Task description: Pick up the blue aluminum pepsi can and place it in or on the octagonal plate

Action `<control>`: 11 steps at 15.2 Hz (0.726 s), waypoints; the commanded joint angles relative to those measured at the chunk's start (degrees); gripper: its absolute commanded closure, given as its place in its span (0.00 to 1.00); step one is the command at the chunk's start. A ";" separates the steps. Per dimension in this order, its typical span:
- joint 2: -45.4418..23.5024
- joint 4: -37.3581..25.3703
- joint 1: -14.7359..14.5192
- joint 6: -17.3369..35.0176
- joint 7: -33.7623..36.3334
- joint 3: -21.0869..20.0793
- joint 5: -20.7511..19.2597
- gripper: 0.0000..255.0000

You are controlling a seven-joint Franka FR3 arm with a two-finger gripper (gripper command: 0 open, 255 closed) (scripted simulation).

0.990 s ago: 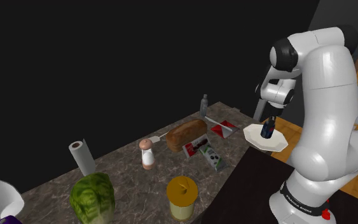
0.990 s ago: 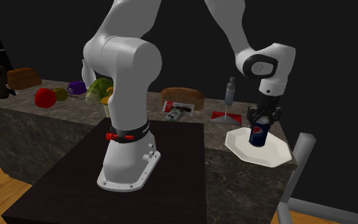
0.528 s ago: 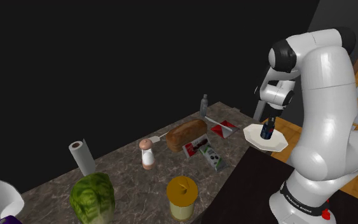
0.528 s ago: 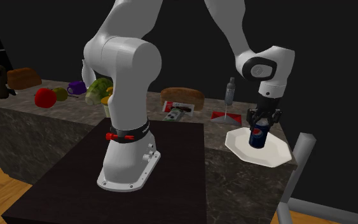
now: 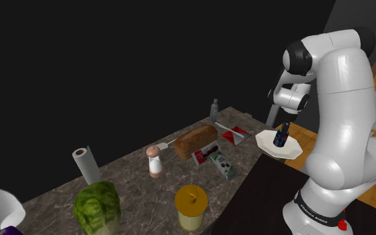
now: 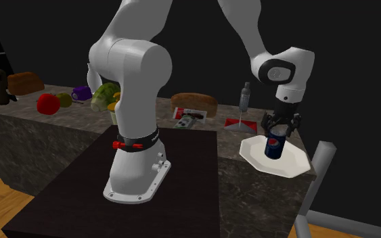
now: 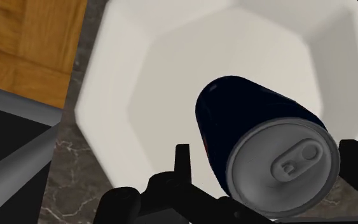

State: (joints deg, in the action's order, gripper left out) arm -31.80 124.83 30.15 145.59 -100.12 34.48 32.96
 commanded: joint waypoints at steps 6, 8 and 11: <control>5.57 0.87 -3.71 -4.12 3.68 4.82 -5.42 0.00; 5.57 0.87 -3.71 -4.12 3.67 4.82 -5.42 0.00; 5.57 0.87 -3.71 -4.12 3.67 4.82 -5.42 0.00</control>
